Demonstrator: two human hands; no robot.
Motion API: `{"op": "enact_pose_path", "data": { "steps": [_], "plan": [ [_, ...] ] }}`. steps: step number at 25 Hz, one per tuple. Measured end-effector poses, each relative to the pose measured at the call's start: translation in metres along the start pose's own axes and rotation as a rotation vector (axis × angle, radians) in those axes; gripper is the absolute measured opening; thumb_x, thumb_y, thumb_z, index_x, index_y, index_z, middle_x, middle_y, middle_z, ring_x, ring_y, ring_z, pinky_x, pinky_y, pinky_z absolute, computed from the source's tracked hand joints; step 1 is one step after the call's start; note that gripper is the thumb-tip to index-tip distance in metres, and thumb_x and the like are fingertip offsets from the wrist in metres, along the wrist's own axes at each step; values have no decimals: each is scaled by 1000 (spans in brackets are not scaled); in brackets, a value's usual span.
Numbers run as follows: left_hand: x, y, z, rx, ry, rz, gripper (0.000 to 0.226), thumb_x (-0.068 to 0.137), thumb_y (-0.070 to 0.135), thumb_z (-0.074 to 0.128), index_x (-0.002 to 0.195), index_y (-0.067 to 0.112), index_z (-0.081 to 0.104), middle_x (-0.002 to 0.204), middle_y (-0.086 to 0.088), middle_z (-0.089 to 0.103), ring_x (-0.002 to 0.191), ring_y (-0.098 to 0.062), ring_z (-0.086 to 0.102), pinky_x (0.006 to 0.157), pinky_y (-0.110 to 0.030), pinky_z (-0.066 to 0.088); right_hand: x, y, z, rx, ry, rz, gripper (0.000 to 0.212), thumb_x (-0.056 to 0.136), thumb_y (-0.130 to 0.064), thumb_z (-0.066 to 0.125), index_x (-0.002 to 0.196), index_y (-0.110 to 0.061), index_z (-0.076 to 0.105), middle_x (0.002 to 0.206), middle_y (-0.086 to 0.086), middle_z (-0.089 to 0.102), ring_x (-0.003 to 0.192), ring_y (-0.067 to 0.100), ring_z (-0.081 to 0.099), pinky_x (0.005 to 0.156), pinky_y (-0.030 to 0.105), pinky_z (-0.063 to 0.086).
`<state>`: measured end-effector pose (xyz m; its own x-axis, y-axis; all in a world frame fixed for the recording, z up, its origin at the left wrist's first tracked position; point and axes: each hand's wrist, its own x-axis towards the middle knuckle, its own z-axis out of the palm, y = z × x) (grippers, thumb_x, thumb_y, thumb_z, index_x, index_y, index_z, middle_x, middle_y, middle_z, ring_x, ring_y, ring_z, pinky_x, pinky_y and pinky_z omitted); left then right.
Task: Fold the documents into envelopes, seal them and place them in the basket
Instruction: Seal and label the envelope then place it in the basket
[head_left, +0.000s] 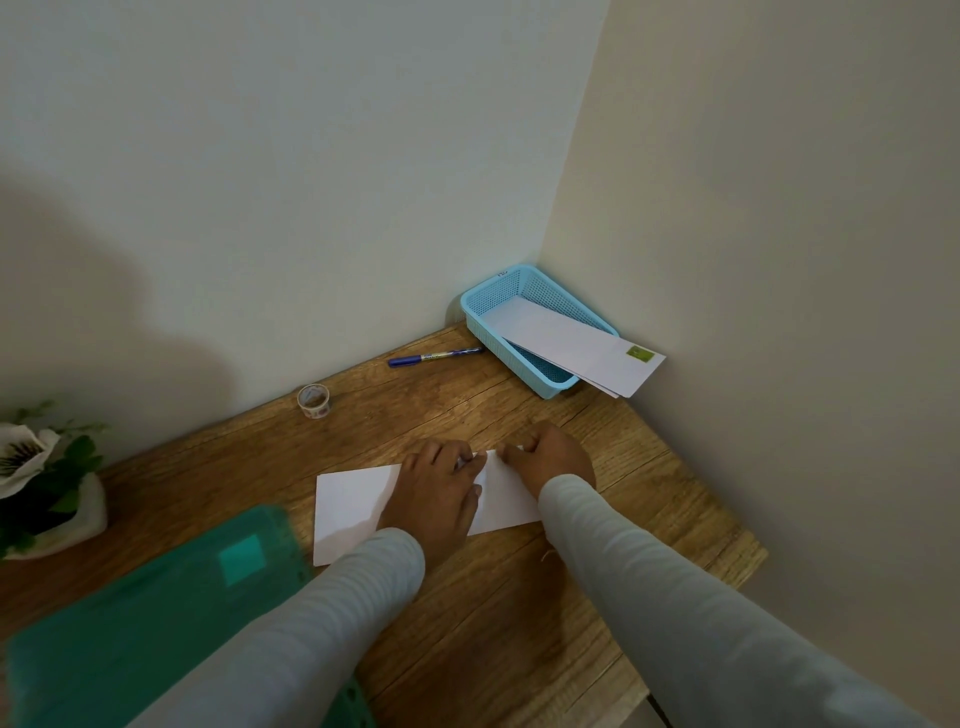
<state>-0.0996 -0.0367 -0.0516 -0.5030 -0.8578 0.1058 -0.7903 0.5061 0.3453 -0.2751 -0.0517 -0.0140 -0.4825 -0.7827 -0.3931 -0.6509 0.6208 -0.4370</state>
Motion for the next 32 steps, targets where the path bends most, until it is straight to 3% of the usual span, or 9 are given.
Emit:
{"op": "enact_pose_path", "data": {
  "steps": [2, 4, 9, 15, 19, 22, 25, 28, 32],
  "plan": [
    [0, 0, 0, -5, -6, -1, 45, 97, 37, 48, 136, 20, 62, 128, 1, 57, 121, -22, 47, 105, -44, 43, 3, 7, -3, 111, 13, -13, 24, 89, -43, 74, 95, -24, 61, 91, -5, 62, 97, 22, 63, 88, 38, 54],
    [0, -1, 0, -8, -11, -6, 46, 97, 38, 45, 136, 20, 62, 128, 1, 56, 121, -22, 47, 105, -45, 43, 2, 15, -4, 157, 21, -51, 22, 92, -36, 72, 84, -25, 55, 84, -5, 60, 88, 19, 60, 85, 35, 54],
    [-1, -1, 1, -12, -11, -5, 49, 97, 40, 41, 136, 20, 62, 128, 2, 56, 121, -22, 47, 105, -45, 43, -2, 28, -4, 170, -6, -149, 19, 93, -30, 73, 85, -26, 57, 88, -7, 62, 85, 13, 60, 77, 26, 50],
    [0, 1, -1, 5, -36, -11, 50, 98, 41, 39, 141, 23, 58, 132, 3, 54, 125, -20, 44, 110, -43, 38, -10, 19, 2, 0, -20, -157, 33, 84, -50, 78, 91, -26, 56, 102, -6, 61, 95, 16, 59, 82, 31, 51],
    [0, 0, -1, 6, -31, -7, 45, 99, 38, 46, 139, 22, 60, 131, 3, 55, 124, -21, 45, 109, -46, 41, -4, 6, -2, 17, -26, -54, 45, 82, -55, 77, 109, -22, 61, 107, -1, 66, 107, 24, 63, 90, 38, 53],
    [1, -1, 0, 1, -41, -14, 46, 98, 40, 45, 139, 23, 59, 132, 3, 53, 125, -21, 44, 110, -44, 40, -1, 8, -7, 133, -5, -45, 24, 89, -42, 74, 93, -26, 57, 88, -7, 61, 97, 21, 62, 86, 36, 52],
    [2, -1, -3, -50, -62, -19, 50, 98, 43, 41, 141, 23, 57, 134, 3, 52, 127, -21, 43, 112, -44, 37, -4, 23, -10, 250, -20, -100, 14, 94, -24, 71, 92, -29, 57, 90, -9, 61, 95, 17, 62, 93, 39, 56],
    [5, -2, -16, -105, -132, -14, 54, 98, 48, 51, 147, 27, 49, 141, 5, 46, 133, -20, 37, 114, -44, 35, -14, 32, -12, 235, -115, -190, 38, 85, -18, 81, 113, -28, 58, 105, -10, 62, 103, 15, 61, 97, 37, 55],
    [9, -17, -47, 98, -342, -102, 88, 81, 72, 64, 154, 34, 31, 157, 3, 31, 145, -24, 26, 119, -47, 23, -27, 33, -9, 178, -139, -224, 68, 81, -19, 86, 138, -29, 51, 136, -5, 54, 123, 20, 56, 103, 38, 53]
  ]
}}
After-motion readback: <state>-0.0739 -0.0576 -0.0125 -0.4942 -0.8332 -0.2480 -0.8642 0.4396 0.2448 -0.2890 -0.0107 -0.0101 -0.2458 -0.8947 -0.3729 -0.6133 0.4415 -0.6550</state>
